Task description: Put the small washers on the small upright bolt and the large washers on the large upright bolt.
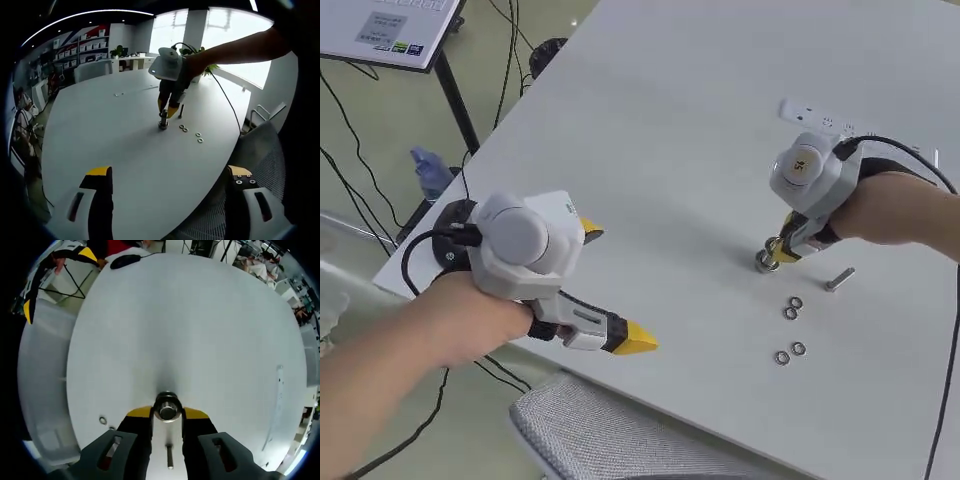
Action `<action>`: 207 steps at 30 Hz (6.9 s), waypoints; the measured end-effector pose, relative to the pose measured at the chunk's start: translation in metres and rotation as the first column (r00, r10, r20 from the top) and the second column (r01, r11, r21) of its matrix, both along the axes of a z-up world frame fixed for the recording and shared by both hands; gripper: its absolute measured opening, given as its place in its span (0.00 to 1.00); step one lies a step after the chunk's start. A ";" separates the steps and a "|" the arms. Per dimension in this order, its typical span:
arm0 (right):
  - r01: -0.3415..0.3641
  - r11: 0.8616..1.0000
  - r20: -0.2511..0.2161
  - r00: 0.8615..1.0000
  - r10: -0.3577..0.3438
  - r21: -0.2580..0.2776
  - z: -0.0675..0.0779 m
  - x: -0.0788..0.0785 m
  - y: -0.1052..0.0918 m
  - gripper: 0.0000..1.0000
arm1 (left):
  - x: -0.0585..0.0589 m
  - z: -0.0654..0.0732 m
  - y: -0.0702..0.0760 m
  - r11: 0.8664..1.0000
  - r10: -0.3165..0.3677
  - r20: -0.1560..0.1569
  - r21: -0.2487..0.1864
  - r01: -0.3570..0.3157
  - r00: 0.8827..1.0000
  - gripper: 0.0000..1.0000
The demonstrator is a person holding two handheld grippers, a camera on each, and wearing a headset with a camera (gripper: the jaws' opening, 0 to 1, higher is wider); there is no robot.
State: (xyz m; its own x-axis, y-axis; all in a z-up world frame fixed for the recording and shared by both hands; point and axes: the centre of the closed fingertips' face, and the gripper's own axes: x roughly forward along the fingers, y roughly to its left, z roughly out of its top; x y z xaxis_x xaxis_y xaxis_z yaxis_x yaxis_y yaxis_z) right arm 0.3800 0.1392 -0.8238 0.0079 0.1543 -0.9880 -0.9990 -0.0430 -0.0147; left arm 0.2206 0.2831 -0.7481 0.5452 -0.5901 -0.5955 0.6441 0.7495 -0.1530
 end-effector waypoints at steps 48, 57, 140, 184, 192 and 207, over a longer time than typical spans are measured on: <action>-0.007 1.000 -0.005 1.000 0.007 -0.001 -0.031 0.000 0.005 0.23 | -0.008 -0.006 0.000 1.000 -0.003 -0.012 -0.001 0.003 1.000 0.91; -0.002 0.999 -0.013 1.000 0.002 0.044 -0.025 0.002 0.011 0.35 | -0.007 -0.003 0.002 1.000 0.003 -0.003 0.002 -0.003 1.000 0.90; 0.113 0.990 -0.039 0.993 -0.111 0.083 -0.039 -0.095 -0.075 0.29 | -0.008 0.005 -0.004 0.998 -0.053 0.011 0.037 0.053 0.999 0.85; 0.017 0.999 -0.001 1.000 -0.017 0.051 -0.055 -0.097 -0.075 0.14 | -0.019 0.002 -0.001 0.998 -0.048 0.012 0.034 0.048 0.999 0.82; 0.024 0.999 -0.007 1.000 -0.023 0.034 -0.054 -0.097 -0.075 0.13 | -0.021 0.006 -0.002 0.999 -0.042 0.011 0.034 0.041 0.999 0.82; 0.106 0.992 -0.041 0.994 -0.103 0.070 -0.053 -0.098 -0.075 0.12 | -0.010 0.009 -0.018 0.998 -0.047 0.018 0.033 0.046 0.999 0.82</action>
